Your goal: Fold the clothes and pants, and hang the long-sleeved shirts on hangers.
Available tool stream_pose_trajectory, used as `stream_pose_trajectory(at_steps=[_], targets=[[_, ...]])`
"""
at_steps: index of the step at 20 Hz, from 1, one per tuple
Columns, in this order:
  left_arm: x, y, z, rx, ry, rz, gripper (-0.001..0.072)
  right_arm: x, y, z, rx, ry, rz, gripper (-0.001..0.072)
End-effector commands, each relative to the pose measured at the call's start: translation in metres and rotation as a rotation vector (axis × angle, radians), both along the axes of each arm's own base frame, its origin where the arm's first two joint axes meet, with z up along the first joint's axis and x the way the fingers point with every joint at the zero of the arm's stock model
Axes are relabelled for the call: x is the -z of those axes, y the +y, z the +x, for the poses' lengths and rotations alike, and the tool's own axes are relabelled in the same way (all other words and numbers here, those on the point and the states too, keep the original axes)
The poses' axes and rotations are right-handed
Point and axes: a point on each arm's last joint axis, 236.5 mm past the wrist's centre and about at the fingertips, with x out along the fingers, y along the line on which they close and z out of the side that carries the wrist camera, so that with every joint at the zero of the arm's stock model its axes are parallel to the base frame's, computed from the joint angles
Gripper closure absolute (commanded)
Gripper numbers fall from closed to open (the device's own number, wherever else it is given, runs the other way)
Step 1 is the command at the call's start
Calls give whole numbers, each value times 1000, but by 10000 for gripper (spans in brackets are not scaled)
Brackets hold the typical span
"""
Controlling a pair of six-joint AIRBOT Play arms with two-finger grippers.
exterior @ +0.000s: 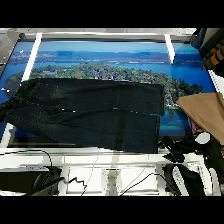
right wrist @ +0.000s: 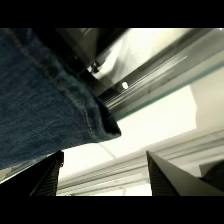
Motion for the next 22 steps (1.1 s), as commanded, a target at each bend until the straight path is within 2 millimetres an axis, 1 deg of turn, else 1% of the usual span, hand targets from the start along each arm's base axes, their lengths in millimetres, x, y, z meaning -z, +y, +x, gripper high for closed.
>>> stream_pose_trajectory(at_steps=[1, 4, 5, 8, 10, 13, 16, 17, 19, 22], targets=[[0, 0, 0, 0, 0, -1, 668, 15, -1, 8, -2, 6, 14, 117], [0, 0, 0, 0, 0, -1, 668, 21, -5, 16, 9, -5, 2, 124], [0, 0, 0, 0, 0, -1, 668, 22, -3, 18, 19, -7, 12, 162], [0, 0, 0, -1, 0, -1, 668, 18, 9, 35, 49, -62, 72, 165], [0, 0, 0, -1, 0, -1, 668, 19, 10, 35, 50, -56, 77, 280], [0, 0, 0, -2, 0, 0, 668, 20, 11, 37, 52, -63, 82, 280], [0, 0, 0, -1, 0, -1, 668, 22, 22, 31, -25, -51, 85, 280], [0, 0, 0, -1, 0, -1, 668, 24, 26, 29, -54, -46, 85, 309], [0, 0, 0, -1, 0, 0, 668, 25, 32, 28, -90, -51, 82, 449], [0, 0, 0, -1, 0, -1, 668, 18, 36, 22, -107, -25, 109, 662]])
